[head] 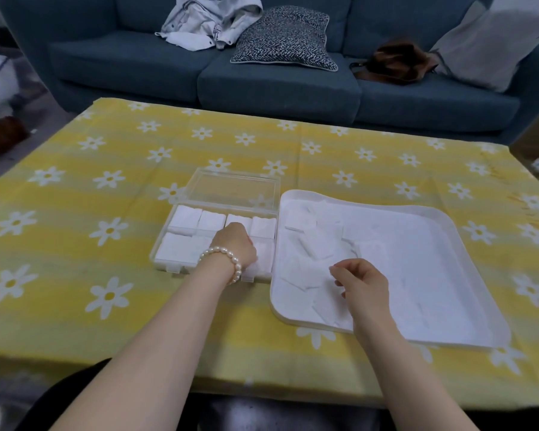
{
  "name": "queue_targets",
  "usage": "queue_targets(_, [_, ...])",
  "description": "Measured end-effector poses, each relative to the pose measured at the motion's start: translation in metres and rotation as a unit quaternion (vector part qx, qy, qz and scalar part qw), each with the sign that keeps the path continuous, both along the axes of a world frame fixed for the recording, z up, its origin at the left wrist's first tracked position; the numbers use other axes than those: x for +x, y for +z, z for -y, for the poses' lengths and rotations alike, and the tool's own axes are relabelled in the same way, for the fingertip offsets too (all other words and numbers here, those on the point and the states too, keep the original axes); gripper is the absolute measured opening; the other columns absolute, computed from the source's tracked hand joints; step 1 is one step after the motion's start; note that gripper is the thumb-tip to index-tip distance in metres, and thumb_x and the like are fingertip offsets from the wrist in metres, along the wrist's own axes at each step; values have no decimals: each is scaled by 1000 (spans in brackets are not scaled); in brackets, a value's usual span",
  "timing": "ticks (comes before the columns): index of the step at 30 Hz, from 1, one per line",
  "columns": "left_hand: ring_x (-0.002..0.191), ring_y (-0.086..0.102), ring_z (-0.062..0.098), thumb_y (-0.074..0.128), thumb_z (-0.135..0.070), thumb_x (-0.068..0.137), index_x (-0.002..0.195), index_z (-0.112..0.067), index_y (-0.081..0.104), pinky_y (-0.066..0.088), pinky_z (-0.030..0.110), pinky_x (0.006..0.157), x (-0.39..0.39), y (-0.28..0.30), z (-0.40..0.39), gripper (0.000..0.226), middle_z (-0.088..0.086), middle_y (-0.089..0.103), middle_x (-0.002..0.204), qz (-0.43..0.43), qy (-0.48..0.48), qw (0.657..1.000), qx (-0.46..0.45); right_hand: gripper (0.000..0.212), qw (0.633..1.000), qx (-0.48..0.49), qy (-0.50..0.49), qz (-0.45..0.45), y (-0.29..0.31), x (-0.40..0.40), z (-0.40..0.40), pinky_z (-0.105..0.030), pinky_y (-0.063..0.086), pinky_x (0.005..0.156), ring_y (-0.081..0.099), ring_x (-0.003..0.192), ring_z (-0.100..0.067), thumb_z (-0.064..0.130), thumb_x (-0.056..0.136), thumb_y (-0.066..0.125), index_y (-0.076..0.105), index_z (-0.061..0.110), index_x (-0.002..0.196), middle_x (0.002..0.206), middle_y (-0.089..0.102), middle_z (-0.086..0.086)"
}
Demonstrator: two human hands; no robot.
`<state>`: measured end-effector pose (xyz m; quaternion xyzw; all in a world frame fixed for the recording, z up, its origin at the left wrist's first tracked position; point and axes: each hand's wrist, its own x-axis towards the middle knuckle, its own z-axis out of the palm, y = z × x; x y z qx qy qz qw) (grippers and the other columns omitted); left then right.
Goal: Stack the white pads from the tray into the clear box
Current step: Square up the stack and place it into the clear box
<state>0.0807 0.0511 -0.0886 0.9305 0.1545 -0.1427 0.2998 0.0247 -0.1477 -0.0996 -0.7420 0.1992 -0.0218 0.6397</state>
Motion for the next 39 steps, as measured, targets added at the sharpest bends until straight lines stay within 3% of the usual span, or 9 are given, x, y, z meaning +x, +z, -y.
queue_targets(3, [80,65,23,57,-5,84,78,-6,60,48,27,62,1,-4,1,7,9,67,82,11,-4,1000,26,16,1000,-10,1,-3,-1,1,-1,-27,40,63,51,68,-17,3,80,64,59,12,68,69,57,-1])
queue_targets(10, [82,56,21,58,-5,86,85,-14,52,44,28,66,-8,0,5,10,4,59,96,87,-56,986,133,11,1000,-27,-1,4,0,2,1,-25,39,60,49,64,-15,3,81,63,60,8,72,66,55,-2])
queue_targets(14, [81,56,18,55,-8,86,83,-15,57,46,28,69,-13,8,8,8,0,57,90,148,-89,981,87,12,999,-39,-12,15,2,4,8,-23,39,59,48,63,-13,2,81,62,60,10,73,68,55,-1])
queue_targets(18, [77,54,16,58,-15,85,86,-22,55,42,25,70,-18,3,13,8,-3,48,94,100,-139,983,62,20,992,-128,11,16,1,13,18,-24,39,62,50,64,-13,2,80,63,59,20,73,67,55,5])
queue_targets(24, [89,56,16,64,-13,81,94,-19,61,48,27,81,-14,4,12,15,-3,59,101,39,-119,992,22,14,926,-342,149,-56,-6,28,12,-23,40,69,55,84,-15,26,80,67,64,19,92,89,62,3])
queue_targets(27, [87,55,14,55,-12,84,98,-21,62,46,26,75,-18,9,18,18,-5,59,103,89,-96,990,48,38,873,-447,167,-105,-9,34,0,-32,44,84,55,101,-20,49,76,65,62,21,101,102,61,3])
queue_targets(29, [87,55,14,50,-11,86,96,-21,63,45,27,74,-20,14,22,20,-6,59,100,140,-74,987,37,38,853,-480,170,-114,-9,39,-9,-35,43,87,53,106,-23,53,75,66,60,21,94,105,61,1])
queue_targets(33, [88,56,13,52,-11,85,85,-24,62,47,28,78,-21,21,20,16,-9,60,91,175,-50,983,-34,27,880,-419,172,-143,-4,41,-18,-33,42,86,56,101,-23,33,76,67,43,25,66,94,63,2])
queue_targets(39, [73,58,10,62,-6,82,69,-24,61,43,18,66,-22,25,22,23,-8,61,75,172,-4,964,-201,13,957,-271,84,-59,9,30,-12,-27,35,55,52,74,-21,11,78,60,49,16,72,70,52,5])
